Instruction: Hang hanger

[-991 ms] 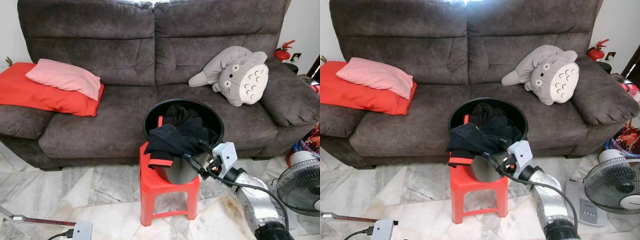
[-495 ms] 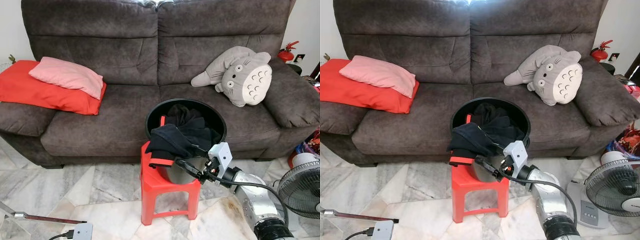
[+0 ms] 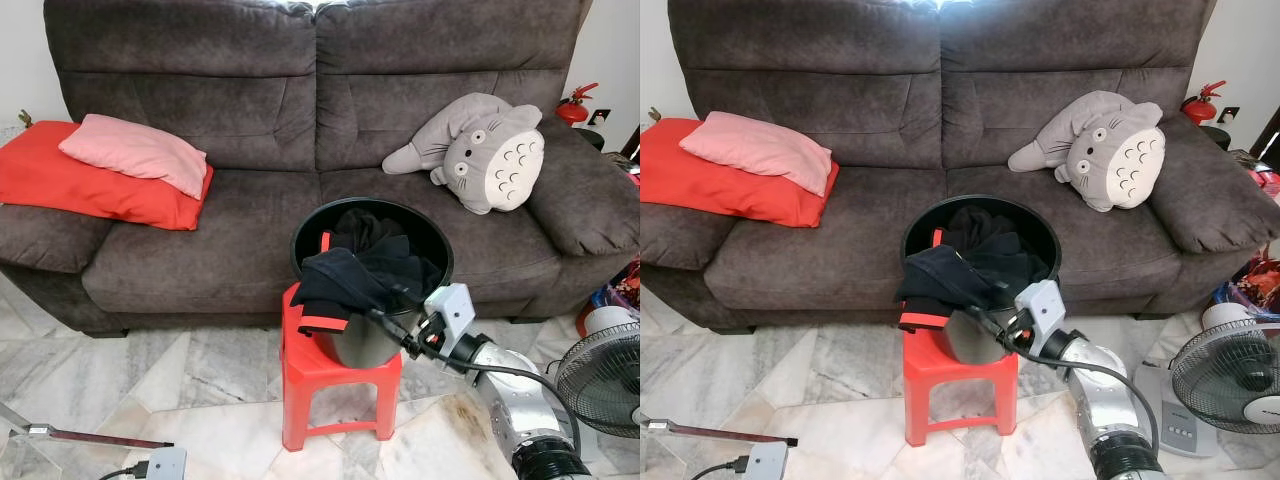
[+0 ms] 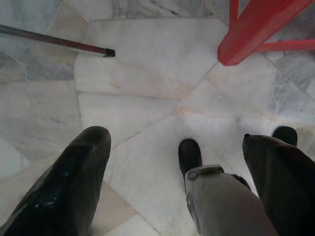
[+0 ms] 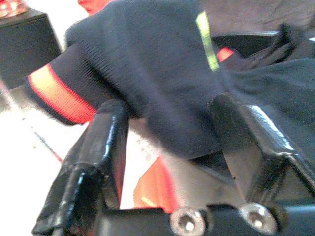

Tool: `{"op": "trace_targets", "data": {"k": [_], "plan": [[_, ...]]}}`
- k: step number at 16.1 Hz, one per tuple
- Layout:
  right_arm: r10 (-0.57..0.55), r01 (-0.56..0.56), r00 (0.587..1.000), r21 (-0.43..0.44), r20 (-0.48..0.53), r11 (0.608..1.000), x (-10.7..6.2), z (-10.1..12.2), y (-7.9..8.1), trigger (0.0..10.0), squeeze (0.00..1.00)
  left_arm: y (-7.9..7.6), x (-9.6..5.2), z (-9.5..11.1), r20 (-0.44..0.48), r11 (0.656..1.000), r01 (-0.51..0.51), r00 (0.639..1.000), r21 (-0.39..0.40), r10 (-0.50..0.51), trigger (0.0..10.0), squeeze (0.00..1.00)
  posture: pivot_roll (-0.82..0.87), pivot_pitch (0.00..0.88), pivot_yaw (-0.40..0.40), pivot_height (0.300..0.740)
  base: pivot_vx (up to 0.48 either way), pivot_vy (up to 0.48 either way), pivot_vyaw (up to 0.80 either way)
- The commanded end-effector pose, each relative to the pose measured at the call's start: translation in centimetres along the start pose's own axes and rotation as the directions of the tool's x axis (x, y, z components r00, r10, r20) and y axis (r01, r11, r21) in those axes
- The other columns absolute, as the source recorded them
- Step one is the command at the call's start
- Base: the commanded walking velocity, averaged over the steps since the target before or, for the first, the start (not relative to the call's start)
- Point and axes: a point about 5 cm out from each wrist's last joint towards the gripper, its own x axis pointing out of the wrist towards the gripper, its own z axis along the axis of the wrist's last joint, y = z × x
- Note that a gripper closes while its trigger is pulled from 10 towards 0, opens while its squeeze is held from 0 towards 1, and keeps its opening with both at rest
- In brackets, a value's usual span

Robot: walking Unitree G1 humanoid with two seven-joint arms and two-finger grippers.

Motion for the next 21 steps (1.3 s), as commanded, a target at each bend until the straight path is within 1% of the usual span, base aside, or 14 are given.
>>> {"op": "trace_targets", "data": {"k": [1,3,4,6,10,14,17,19,20,21], "plan": [[0.023,-0.023,1.0,0.005,-0.007,1.0,0.2,-0.1,0.2,0.0,0.0,0.2,-0.2,-0.9,-0.035,1.0,-0.001,0.999,0.004,0.001,10.0,0.0,-0.11,0.067,0.015,0.74,0.0,0.0,0.0],[0.06,-0.059,0.998,0.025,-0.03,0.998,0.0,-0.5,0.3,0.0,0.0,0.3,-0.2,-1.1,-0.04,1.0,-0.003,0.999,0.004,0.003,10.0,0.0,-0.11,0.073,0.014,0.74,0.0,0.0,0.0],[0.055,-0.055,0.998,0.008,-0.039,0.998,0.0,-0.5,0.2,0.0,0.0,0.3,-0.2,-1.1,-0.04,1.0,-0.002,0.999,0.004,0.002,10.0,0.0,-0.11,0.08,0.012,0.74,0.0,0.0,0.0],[0.013,-0.013,1.0,0.003,-0.009,1.0,0.1,0.0,-0.3,0.0,0.0,0.2,-0.2,-1.0,-0.037,1.0,-0.004,0.999,-0.002,0.003,10.0,0.0,-0.11,0.097,0.011,0.74,0.0,0.0,0.0],[0.02,-0.02,1.0,-0.018,-0.004,1.0,0.3,0.5,-0.6,0.0,0.0,0.1,-0.1,-0.8,-0.036,1.0,0.0,0.999,-0.003,0.0,10.0,0.0,-0.11,0.11,0.009,0.74,0.0,0.0,0.0],[0.012,-0.013,1.0,-0.017,-0.013,1.0,0.1,0.2,-0.6,0.0,0.0,0.0,-0.1,-0.8,-0.038,1.0,0.002,0.999,-0.005,-0.002,10.0,0.0,-0.11,0.12,0.009,0.74,0.0,0.0,0.0],[-0.03,0.03,1.0,-0.024,0.0,0.999,0.0,0.2,-0.8,0.0,0.0,-0.1,-0.1,-0.8,-0.037,1.0,0.003,0.999,-0.001,-0.003,10.0,0.0,-0.11,0.123,0.011,0.74,0.0,0.0,0.0],[-0.077,0.078,0.997,-0.047,0.022,0.996,-0.4,0.3,-1.0,0.0,0.0,-0.2,-0.1,-0.7,-0.033,1.0,0.007,0.999,0.003,-0.006,10.0,0.0,-0.12,0.122,0.013,0.74,0.0,0.0,0.0],[-0.105,0.106,0.994,-0.069,0.031,0.992,-0.5,0.5,-1.2,0.0,0.0,-0.3,-0.1,-0.7,-0.031,1.0,0.008,0.999,0.005,-0.008,10.0,0.0,-0.12,0.126,0.013,0.74,0.0,0.0,0.0],[-0.175,0.181,0.982,-0.093,0.066,0.979,-0.7,1.2,-1.8,0.0,0.0,-0.3,-0.1,-0.6,-0.029,1.0,0.008,1.0,0.005,-0.008,10.0,0.0,-0.12,0.13,0.013,0.74,0.0,0.0,0.0]]}}
